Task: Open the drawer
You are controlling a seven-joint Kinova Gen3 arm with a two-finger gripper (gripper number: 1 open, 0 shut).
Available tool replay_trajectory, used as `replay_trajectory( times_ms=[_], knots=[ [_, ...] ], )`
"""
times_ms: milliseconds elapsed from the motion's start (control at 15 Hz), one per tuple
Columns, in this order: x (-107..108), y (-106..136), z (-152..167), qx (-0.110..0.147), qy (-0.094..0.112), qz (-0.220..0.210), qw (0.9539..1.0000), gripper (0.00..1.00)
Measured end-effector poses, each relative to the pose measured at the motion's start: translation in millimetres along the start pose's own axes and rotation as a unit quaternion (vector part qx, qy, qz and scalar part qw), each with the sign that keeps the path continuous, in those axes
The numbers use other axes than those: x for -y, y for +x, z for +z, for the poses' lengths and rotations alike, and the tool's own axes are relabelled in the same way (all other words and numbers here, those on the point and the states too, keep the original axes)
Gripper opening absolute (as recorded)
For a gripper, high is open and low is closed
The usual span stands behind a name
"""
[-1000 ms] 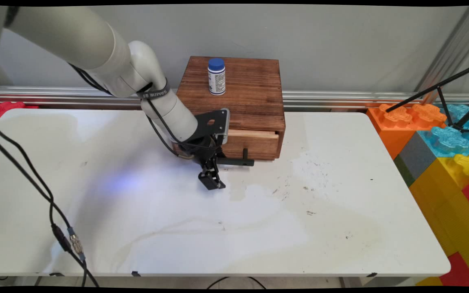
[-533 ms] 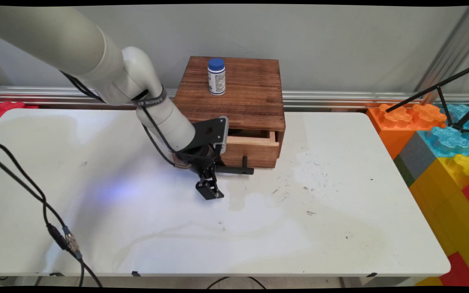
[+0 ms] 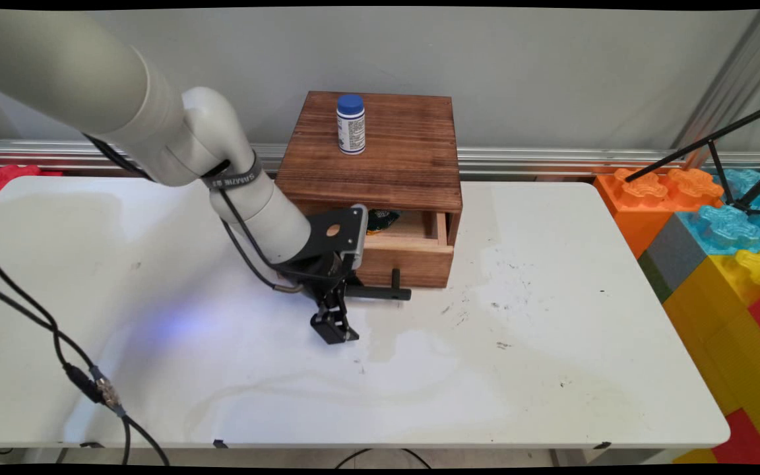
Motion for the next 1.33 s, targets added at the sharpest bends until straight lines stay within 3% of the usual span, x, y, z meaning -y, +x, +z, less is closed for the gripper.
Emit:
replay_trajectory(
  times_ms=[1333],
  knots=[
    [-79,20,0,0.011,-0.020,0.004,0.9997,1.00]
  ],
)
